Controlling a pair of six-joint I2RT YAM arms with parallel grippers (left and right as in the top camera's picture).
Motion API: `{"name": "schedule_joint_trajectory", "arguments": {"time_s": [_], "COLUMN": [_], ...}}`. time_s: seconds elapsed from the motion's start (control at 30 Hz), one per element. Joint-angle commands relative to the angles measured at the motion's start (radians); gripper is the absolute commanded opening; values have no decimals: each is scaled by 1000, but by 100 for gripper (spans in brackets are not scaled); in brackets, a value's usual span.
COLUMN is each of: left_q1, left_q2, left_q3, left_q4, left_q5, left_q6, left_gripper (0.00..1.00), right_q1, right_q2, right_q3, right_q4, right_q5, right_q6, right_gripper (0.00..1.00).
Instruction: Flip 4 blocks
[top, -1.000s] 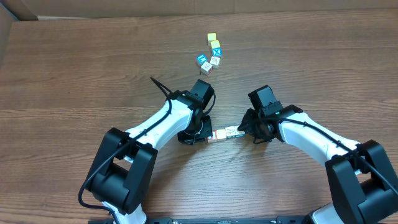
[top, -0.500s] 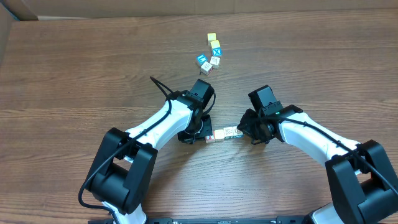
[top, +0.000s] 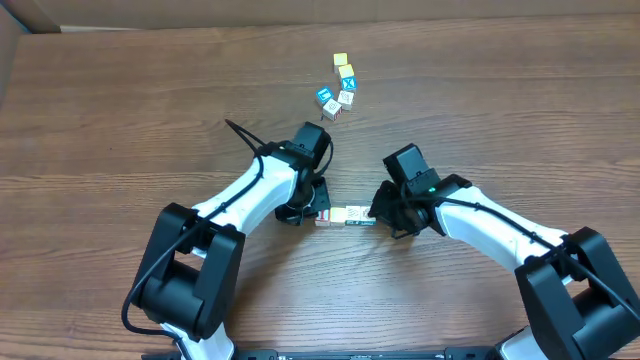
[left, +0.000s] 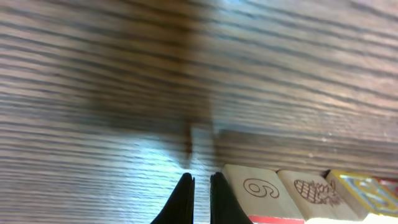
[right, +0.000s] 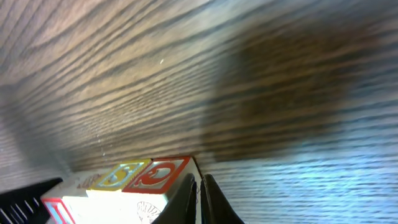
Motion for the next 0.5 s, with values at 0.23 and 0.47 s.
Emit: {"name": "schedule_joint_trajectory", "arguments": {"time_s": [0.23, 0.47], "left_q1": [25, 41], "left_q2": [16, -8], "left_q3": [-6, 10], "left_q4": [-6, -53], "left_q5": [-6, -40], "left_q6": [10, 28], "left_gripper": [4, 4], "right_q1": [10, -18], "right_q2": [5, 5], "right_q3": [-7, 41], "right_q4": [3, -58], "right_q5": [43, 60], "right_q6": [18, -19], "right_gripper": [11, 15]}}
